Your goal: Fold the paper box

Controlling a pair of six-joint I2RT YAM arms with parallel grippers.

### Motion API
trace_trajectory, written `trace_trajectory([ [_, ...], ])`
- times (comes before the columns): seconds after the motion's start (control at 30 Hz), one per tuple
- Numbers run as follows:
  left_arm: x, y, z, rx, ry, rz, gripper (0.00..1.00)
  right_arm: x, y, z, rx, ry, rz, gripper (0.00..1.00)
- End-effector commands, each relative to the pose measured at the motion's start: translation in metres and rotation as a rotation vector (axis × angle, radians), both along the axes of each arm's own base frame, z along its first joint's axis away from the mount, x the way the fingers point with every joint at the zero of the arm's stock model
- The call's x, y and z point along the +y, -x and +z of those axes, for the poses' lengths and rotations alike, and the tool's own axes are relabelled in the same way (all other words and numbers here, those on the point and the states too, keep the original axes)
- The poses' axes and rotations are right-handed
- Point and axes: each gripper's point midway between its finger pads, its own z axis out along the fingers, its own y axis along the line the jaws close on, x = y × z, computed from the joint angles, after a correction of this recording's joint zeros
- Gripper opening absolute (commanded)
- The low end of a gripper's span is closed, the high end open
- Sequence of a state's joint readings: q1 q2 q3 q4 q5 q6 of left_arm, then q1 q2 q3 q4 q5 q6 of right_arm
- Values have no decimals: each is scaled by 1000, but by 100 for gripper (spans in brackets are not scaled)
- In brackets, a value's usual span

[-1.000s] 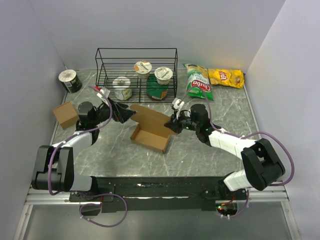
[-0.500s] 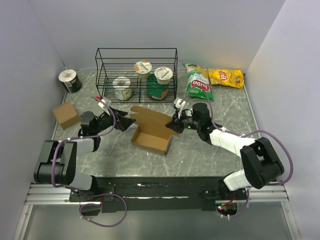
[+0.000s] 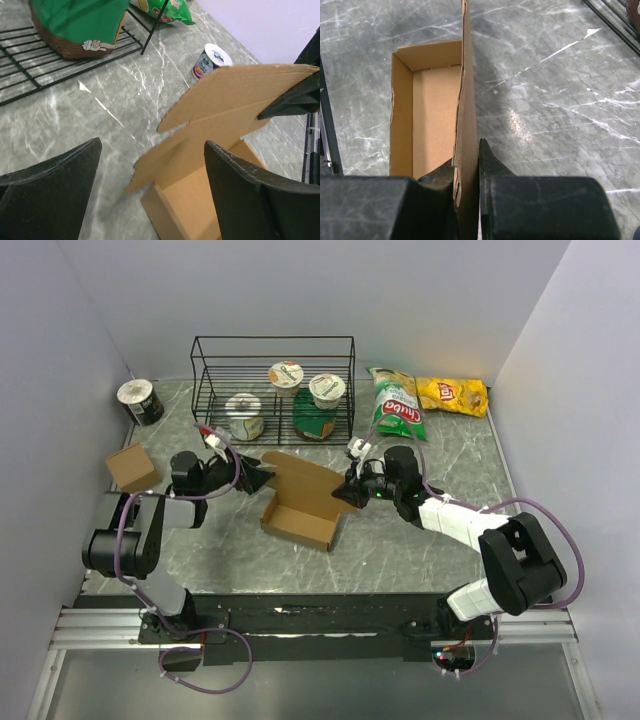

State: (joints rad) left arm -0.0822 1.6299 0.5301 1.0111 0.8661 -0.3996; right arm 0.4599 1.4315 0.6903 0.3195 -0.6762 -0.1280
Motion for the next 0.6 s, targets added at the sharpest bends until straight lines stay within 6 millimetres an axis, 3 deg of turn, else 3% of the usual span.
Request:
trace_trajectory([
  [0.0, -12, -7, 12, -95, -22, -72, 86, 5, -12, 20, -50, -28, 7, 14],
  [0.3, -24, -3, -13, -18, -104, -62, 59, 3, -17, 19, -50, -24, -16, 14],
  [0.57, -16, -7, -14, -13, -138, 52, 53, -2, -22, 17, -58, -6, -51, 13],
])
